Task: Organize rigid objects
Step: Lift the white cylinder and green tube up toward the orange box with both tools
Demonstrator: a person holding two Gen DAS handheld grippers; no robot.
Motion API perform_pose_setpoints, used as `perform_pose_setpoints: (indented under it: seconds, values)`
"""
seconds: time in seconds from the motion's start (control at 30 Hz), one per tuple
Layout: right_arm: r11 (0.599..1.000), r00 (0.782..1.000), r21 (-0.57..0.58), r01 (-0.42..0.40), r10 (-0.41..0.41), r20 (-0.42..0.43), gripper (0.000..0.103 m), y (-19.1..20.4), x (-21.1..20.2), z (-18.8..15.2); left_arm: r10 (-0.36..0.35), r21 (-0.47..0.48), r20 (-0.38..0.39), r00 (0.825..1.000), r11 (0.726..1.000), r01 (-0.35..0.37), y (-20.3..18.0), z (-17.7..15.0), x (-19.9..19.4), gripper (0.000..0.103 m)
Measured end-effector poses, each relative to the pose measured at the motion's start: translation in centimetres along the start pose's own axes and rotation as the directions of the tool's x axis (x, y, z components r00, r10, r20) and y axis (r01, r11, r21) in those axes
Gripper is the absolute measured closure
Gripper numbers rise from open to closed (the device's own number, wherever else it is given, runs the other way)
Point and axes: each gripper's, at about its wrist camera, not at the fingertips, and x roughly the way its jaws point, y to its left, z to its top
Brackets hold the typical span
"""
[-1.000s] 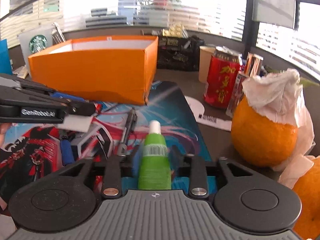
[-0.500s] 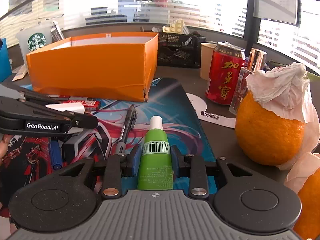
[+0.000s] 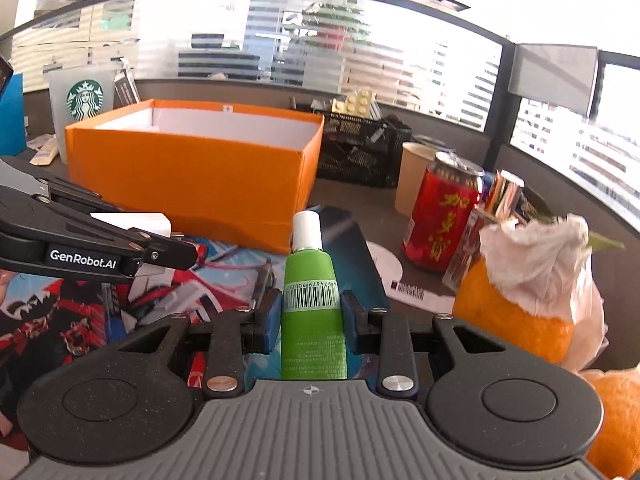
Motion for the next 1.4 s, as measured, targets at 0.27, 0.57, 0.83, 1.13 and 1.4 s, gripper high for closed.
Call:
perform_pose_setpoints:
  seconds: [0.27, 0.57, 0.83, 1.13, 1.4]
  values:
    - [1.000, 0.998, -0.017, -0.021, 0.022, 0.060, 0.076, 1.1, -0.5, 2.5, 0.023, -0.003, 0.048, 0.999, 1.000, -0.022, 0.7, 1.4, -1.9, 0.083]
    - [0.998, 0.991, -0.018, -0.056, 0.058, 0.117, 0.087, 1.9, -1.1, 5.5, 0.048, -0.020, 0.108, 0.993, 0.999, -0.047, 2.0, 3.2, -3.9, 0.082]
    - [0.996, 0.979, -0.028, -0.083, 0.087, 0.187, 0.087, 2.4, -2.8, 8.5, 0.065, -0.026, 0.157, 0.985, 0.998, -0.061, 3.0, 5.0, -5.7, 0.082]
    - [0.995, 0.968, -0.060, -0.082, 0.094, 0.233, 0.087, 2.5, -3.3, 12.1, 0.087, -0.036, 0.205, 0.975, 0.996, -0.082, 4.5, 7.4, -7.4, 0.082]
    - [0.994, 0.958, -0.072, -0.087, 0.104, 0.268, 0.087, 2.7, -3.1, 14.9, 0.109, -0.057, 0.228, 0.967, 0.993, -0.099, 6.1, 9.2, -7.7, 0.082]
